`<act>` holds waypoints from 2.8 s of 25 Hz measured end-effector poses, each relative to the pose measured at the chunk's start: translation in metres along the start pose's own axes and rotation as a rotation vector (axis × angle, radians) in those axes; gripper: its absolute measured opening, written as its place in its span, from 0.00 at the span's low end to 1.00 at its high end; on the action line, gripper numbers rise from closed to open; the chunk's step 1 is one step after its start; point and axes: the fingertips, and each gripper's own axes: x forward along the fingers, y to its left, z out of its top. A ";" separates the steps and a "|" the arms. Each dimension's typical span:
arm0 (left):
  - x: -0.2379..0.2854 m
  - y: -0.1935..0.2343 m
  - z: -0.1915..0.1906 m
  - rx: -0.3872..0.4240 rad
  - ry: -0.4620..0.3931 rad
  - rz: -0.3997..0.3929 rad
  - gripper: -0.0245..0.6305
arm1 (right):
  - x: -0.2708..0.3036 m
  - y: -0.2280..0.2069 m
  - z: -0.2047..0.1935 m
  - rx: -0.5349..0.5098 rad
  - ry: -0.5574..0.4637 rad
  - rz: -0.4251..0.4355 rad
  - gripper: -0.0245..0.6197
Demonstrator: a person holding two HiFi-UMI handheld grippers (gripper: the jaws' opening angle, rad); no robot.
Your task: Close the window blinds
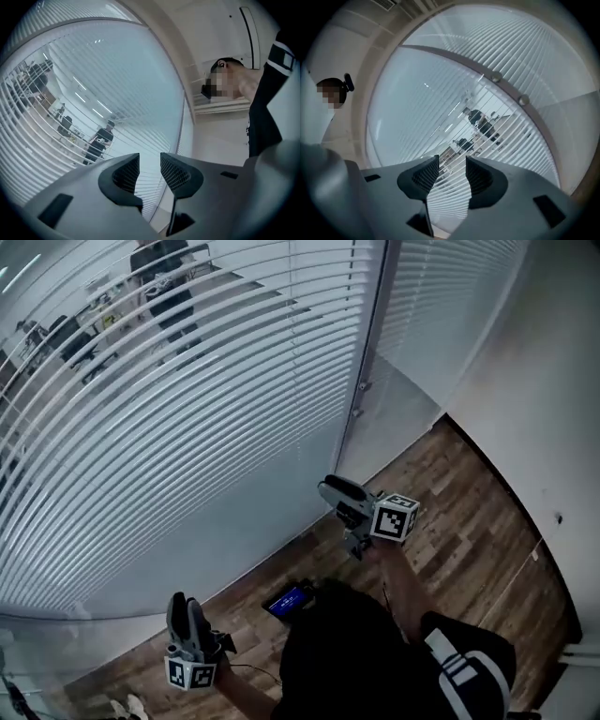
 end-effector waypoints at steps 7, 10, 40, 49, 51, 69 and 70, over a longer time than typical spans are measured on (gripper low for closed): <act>0.027 0.008 -0.026 -0.113 0.050 -0.128 0.25 | -0.061 -0.041 0.054 -0.087 -0.164 -0.285 0.32; 0.040 0.010 -0.031 -0.112 0.060 -0.147 0.26 | -0.055 -0.048 0.088 -0.163 -0.226 -0.308 0.32; 0.246 -0.173 -0.116 -0.126 0.292 -0.595 0.38 | -0.174 -0.097 0.177 -0.138 -0.374 -0.323 0.32; 0.223 -0.253 -0.162 -0.168 0.381 -0.730 0.38 | -0.323 -0.081 0.145 -0.043 -0.542 -0.368 0.32; 0.233 -0.264 -0.169 -0.188 0.375 -0.708 0.38 | -0.333 -0.092 0.139 0.006 -0.548 -0.339 0.32; 0.267 -0.415 -0.245 -0.187 0.408 -0.609 0.38 | -0.426 -0.167 0.167 0.062 -0.420 -0.164 0.31; 0.268 -0.415 -0.242 -0.190 0.401 -0.608 0.38 | -0.422 -0.166 0.168 0.060 -0.419 -0.158 0.31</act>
